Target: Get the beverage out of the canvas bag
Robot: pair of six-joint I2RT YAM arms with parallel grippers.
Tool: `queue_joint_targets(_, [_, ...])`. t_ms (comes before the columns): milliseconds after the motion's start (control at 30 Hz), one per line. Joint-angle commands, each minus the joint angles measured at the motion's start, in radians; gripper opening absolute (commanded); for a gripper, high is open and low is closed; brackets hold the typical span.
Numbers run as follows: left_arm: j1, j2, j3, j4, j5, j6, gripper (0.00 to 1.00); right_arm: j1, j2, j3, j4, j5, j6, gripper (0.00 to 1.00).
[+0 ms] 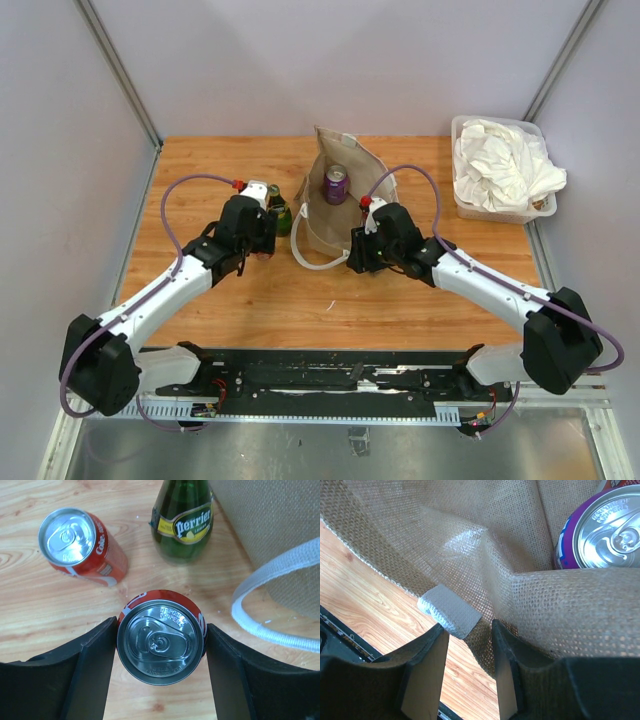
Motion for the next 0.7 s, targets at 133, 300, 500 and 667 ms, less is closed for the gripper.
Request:
queue_joint_targets(133, [0.015,0.086,-0.028,0.250,0.018,-0.031,0.02,0.017,-0.017,-0.028,-0.079,0.015,0.009,0.41])
queue_joint_targets(300, [0.015,0.113,-0.037,0.237,0.006,-0.048,0.06,0.018,-0.019,-0.028,-0.081,0.015,0.009,0.41])
queue_joint_targets(500, [0.015,0.121,-0.056,0.229,0.000,-0.052,0.36,0.018,-0.014,-0.031,-0.071,0.010,0.010,0.41])
queue_joint_targets(667, [0.015,0.118,-0.062,0.226,-0.011,-0.053,0.67,0.018,-0.014,-0.035,-0.068,0.006,0.011,0.41])
